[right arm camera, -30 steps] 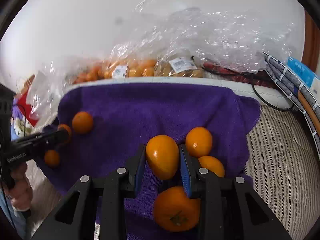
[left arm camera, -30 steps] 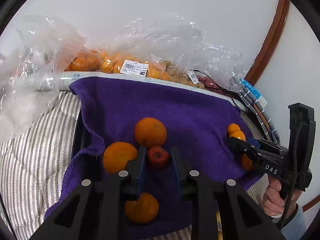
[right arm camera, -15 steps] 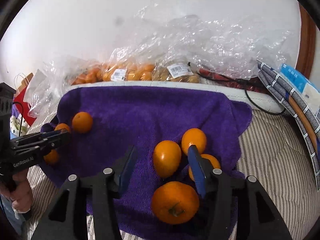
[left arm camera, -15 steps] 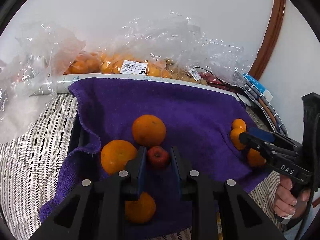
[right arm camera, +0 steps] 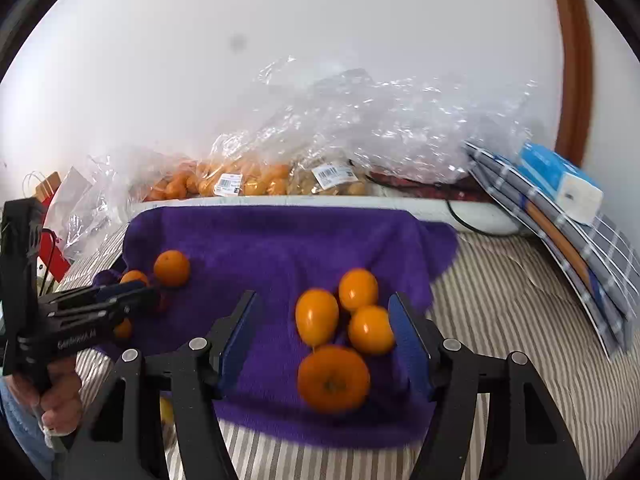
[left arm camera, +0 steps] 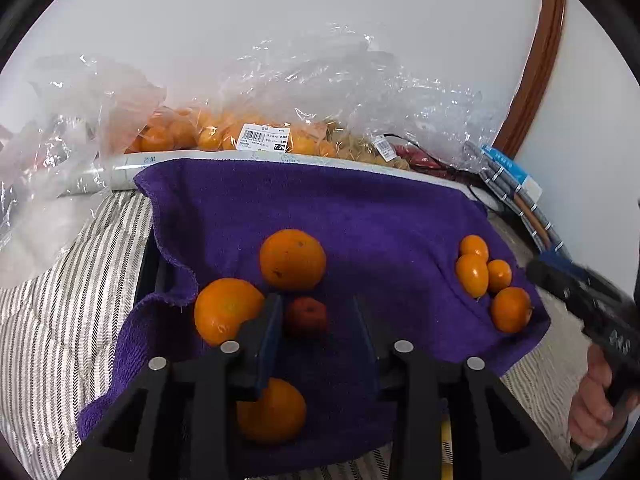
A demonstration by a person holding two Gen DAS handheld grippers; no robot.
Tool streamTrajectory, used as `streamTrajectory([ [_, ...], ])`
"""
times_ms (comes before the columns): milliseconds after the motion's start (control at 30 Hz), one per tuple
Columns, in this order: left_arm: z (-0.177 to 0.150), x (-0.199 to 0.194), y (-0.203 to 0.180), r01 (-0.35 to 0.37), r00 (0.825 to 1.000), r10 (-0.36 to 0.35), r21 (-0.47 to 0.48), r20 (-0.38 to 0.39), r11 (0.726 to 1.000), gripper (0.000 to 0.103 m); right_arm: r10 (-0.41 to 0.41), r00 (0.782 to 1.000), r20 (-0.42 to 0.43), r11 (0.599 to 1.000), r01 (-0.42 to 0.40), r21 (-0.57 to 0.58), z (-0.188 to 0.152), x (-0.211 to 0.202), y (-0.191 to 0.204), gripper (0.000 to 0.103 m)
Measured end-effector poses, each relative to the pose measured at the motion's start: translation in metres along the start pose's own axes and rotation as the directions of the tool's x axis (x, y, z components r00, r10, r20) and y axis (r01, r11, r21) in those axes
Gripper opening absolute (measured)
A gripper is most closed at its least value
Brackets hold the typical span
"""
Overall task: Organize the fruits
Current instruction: 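Place the red apple on the towel with the left gripper while the right places the oval fruit, then grasp a yellow-green small fruit with the right gripper while the left grasps another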
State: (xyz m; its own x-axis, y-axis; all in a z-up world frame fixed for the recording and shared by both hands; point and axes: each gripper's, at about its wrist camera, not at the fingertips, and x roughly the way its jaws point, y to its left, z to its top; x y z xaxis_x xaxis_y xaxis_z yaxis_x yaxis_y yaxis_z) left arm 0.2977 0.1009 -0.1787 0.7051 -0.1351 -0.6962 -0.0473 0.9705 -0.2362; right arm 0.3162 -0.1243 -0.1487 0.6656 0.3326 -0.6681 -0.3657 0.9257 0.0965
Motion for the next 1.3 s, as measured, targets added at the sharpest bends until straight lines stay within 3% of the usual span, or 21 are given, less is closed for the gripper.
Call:
streamTrajectory([
  [133, 0.001, -0.008, 0.003, 0.01, 1.0, -0.009, -0.017, 0.023, 1.0, 0.035, -0.041, 0.999, -0.025, 0.999, 0.04, -0.008, -0.016, -0.019, 0.012, 0.065],
  [267, 0.002, -0.025, 0.003, -0.021, 0.997, 0.022, -0.006, 0.076, 1.0, 0.039, -0.067, 0.997, -0.043, 0.996, 0.064, -0.054, -0.037, -0.033, 0.035, 0.052],
  [433, 0.009, -0.055, 0.0, -0.082, 0.992, 0.08, 0.019, 0.101, 0.996, 0.039, -0.029, 0.995, -0.1, 0.998, 0.023, -0.06, -0.056, -0.037, 0.062, 0.039],
  [567, -0.003, -0.081, 0.014, -0.115, 0.989, 0.114, 0.006, 0.094, 0.993, 0.039, -0.018, 0.993, -0.113, 0.995, 0.006, -0.104, -0.06, -0.038, 0.084, 0.039],
  [733, -0.024, -0.105, 0.043, -0.199, 0.969, 0.196, 0.003, 0.153, 0.98, 0.039, 0.004, 0.991, -0.136, 0.995, -0.017, -0.096, -0.062, -0.025, 0.096, 0.039],
  [900, -0.026, -0.113, 0.065, -0.169, 0.968, 0.177, -0.058, 0.178, 0.984, 0.04, 0.02, 0.982, -0.187, 0.996, -0.036, -0.083, -0.061, -0.006, 0.107, 0.039],
  [1067, -0.028, -0.119, 0.072, -0.214, 0.949, 0.228, -0.086, 0.217, 0.973, 0.041, -0.008, 0.976, -0.216, 0.995, -0.013, -0.097, -0.06, 0.008, 0.116, 0.039],
  [1233, -0.028, -0.115, 0.082, -0.201, 0.955, 0.225, -0.135, 0.192, 0.97, 0.041, 0.004, 0.968, -0.252, 0.998, -0.021, -0.065, -0.06, 0.022, 0.115, 0.037],
  [1300, -0.03, -0.113, 0.084, -0.206, 0.956, 0.23, -0.14, 0.184, 0.968, 0.041, 0.024, 0.962, -0.273, 0.998, -0.037, -0.043, -0.06, 0.026, 0.113, 0.03],
])
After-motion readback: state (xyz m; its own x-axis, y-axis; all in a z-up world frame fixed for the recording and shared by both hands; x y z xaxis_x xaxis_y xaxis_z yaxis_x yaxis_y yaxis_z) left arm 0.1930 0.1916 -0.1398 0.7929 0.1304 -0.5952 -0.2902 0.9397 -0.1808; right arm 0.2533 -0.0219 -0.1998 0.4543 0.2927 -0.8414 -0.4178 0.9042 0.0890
